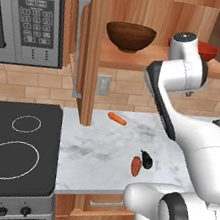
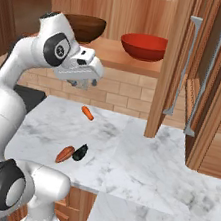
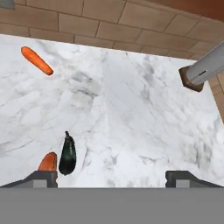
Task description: Pick both bowls and place them on the counter. Then place the sweet potato in one bowl and place the eggplant in the other bowl.
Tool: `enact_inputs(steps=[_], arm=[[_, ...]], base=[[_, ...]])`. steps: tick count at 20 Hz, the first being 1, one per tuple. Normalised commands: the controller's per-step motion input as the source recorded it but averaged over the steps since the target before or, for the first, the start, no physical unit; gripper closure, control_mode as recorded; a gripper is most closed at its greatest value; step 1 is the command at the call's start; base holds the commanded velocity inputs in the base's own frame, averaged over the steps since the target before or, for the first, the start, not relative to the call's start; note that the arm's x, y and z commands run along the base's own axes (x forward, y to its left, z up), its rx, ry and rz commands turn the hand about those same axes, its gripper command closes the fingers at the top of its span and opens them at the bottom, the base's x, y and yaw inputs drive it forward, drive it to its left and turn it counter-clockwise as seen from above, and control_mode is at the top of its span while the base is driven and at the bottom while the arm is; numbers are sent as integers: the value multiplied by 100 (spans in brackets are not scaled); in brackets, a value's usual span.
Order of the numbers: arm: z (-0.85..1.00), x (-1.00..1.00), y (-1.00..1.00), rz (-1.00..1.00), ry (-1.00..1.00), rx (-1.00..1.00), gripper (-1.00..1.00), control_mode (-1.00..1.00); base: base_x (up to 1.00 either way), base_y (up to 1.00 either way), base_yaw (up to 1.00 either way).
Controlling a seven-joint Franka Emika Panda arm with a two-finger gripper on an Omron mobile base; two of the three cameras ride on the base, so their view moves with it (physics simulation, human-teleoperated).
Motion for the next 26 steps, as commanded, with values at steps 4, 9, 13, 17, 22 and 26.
enact_inputs(steps=[4,9,13,17,22,26], arm=[[35,-14,-59,-6,3,-10,-100,-100],[55,-17,-19,0,-10,-5,-100,-100],[59,-34,-4,1,-21,-9,-100,-100],[40,-9,-2,5,-21,-9,-100,-100],[27,29,3,12,-7,-2,-100,-100],[28,34,0,16,-13,-4,-100,-100]], base=[[0,0,0],[0,0,0],[0,0,0],[0,0,0],[0,0,0],[0,0,0]])
